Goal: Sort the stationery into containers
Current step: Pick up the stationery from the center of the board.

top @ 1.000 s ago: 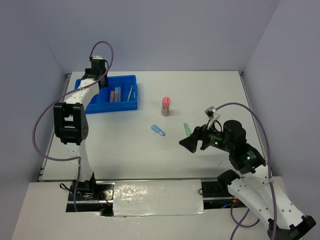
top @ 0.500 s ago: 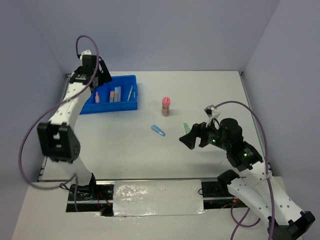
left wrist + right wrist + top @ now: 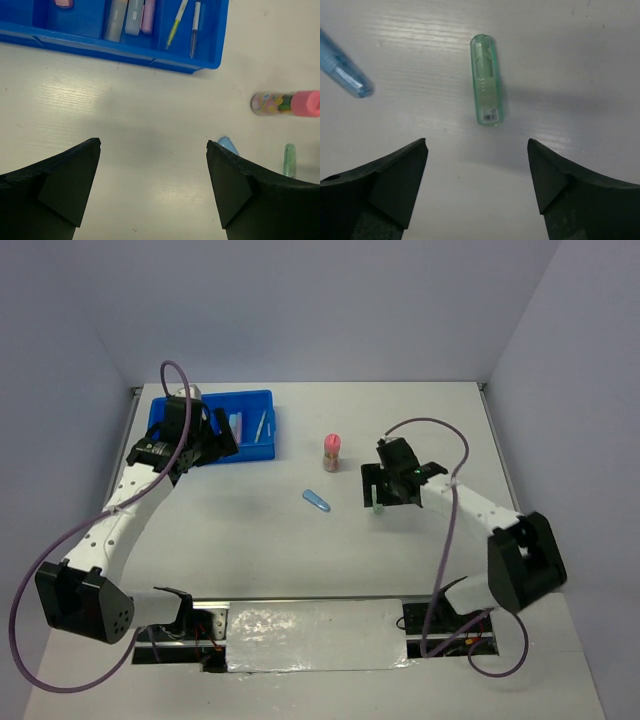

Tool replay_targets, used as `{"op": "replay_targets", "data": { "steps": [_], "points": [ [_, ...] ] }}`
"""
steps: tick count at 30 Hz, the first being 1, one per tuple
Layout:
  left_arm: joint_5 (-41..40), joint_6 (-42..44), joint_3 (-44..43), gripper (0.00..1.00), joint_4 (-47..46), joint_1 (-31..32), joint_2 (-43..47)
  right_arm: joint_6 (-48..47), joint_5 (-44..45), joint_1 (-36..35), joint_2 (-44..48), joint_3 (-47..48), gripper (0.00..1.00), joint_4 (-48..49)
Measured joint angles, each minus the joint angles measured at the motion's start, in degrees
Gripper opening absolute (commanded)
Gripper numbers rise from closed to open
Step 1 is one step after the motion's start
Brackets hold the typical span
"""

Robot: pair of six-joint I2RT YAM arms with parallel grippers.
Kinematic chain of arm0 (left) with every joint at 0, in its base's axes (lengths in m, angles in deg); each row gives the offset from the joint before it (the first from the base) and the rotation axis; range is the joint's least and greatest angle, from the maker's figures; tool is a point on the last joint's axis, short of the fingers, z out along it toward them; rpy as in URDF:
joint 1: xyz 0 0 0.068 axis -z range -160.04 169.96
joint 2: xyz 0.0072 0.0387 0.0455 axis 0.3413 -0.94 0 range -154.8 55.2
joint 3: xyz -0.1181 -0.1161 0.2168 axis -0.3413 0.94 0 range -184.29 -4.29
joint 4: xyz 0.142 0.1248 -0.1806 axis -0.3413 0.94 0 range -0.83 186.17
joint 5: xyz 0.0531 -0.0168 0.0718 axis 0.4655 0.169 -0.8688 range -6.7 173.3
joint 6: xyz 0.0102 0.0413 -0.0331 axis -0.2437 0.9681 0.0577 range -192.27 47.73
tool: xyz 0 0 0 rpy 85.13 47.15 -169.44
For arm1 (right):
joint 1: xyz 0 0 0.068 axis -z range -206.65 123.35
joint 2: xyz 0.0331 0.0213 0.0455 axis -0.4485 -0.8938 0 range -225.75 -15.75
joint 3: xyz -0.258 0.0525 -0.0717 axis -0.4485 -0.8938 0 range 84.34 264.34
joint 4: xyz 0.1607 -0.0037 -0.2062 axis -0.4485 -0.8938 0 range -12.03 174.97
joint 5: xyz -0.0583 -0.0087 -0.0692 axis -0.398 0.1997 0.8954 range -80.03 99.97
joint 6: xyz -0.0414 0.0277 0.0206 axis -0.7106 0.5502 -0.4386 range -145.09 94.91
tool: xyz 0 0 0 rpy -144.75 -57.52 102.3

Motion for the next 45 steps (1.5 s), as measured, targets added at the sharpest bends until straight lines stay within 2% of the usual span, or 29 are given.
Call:
{"op": "replay_targets", "data": {
  "steps": [7,10,13,15,16,17,23,27,31,35,40,45],
  "points": [
    [2.0,4.8,-0.3,0.99,3.5,0.1,1.8,-2.5,1.3,0.8,-15.6,3.5,0.66,2.1],
    [2.6,6.1,-0.3,0.99,3.7,0.1,3.4,-3.2,2.0,0.8,-18.9,5.2,0.52,1.7],
    [2.9,7.1,-0.3,0.99,3.7,0.2,4.2,-3.4,1.4,0.8,-19.7,6.5,0.46,2.3],
    [3.1,7.5,-0.3,0.99,3.8,0.2,4.2,-3.5,0.2,0.9,-20.2,6.7,0.34,2.3],
    [3.2,7.6,-0.3,0.99,3.8,0.2,4.2,-3.8,-0.1,0.9,-20.6,6.9,0.24,2.2],
    [3.4,7.6,-0.3,0.99,3.8,0.2,4.2,-4.1,-0.5,1.0,-20.7,7.1,0.22,2.2],
    [6.9,7.4,0.0,0.99,3.4,0.2,5.4,-3.0,-2.1,1.4,-18.1,4.7,0.16,3.5],
    [15.2,5.2,3.6,0.99,-1.0,1.3,9.0,-1.3,-3.1,0.6,-8.3,-0.4,0.14,4.1],
    [22.1,-0.7,7.8,0.99,-10.8,7.8,12.2,1.2,-4.3,-6.4,8.0,-3.2,0.14,8.2],
    [25.1,-6.8,9.3,0.97,-20.3,16.0,11.6,4.5,-6.5,-15.4,18.3,-4.2,0.11,14.4],
    [24.8,-11.5,9.3,0.93,-27.4,23.3,8.1,8.0,-4.7,-22.3,22.8,-4.5,0.11,18.4],
    [23.1,-13.7,9.3,0.88,-28.2,26.7,3.5,8.7,-2.5,-26.1,22.8,-3.5,0.11,18.6]
  ]
}}
